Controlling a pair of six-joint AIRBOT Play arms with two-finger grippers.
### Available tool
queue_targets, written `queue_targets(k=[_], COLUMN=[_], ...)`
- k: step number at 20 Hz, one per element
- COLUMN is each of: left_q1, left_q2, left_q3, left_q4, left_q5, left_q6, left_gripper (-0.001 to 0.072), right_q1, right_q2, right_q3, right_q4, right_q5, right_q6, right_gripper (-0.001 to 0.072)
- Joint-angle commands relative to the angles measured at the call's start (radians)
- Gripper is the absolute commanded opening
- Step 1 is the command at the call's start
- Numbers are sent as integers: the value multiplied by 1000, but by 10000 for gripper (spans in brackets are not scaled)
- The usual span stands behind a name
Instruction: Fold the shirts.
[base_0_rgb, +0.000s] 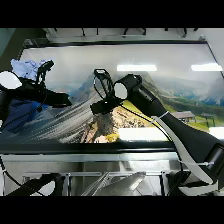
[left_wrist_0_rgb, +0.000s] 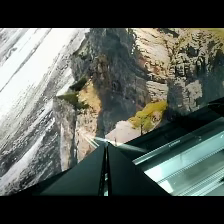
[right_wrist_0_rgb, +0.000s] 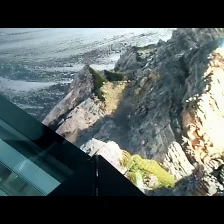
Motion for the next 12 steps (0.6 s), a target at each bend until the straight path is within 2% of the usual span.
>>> queue_targets(k=[1,6,8,12], left_q1=[1,-16,-43,-46], left_q2=[-4,-40,-70,-133], left_q3=[0,0,0,0], left_q4=[0,-2,-2,26], left_q5=[38,84,96,79], left_q6=[0,-5,-71,-71], left_gripper=[16,16,16,16], right_q1=[0,0,0,0], right_q2=[-1,-1,-1,-2], right_q3=[0,0,0,0], right_q4=[0,0,0,0], right_q5=[0,0,0,0], right_q6=[0,0,0,0], right_gripper=[17,17,17,17])
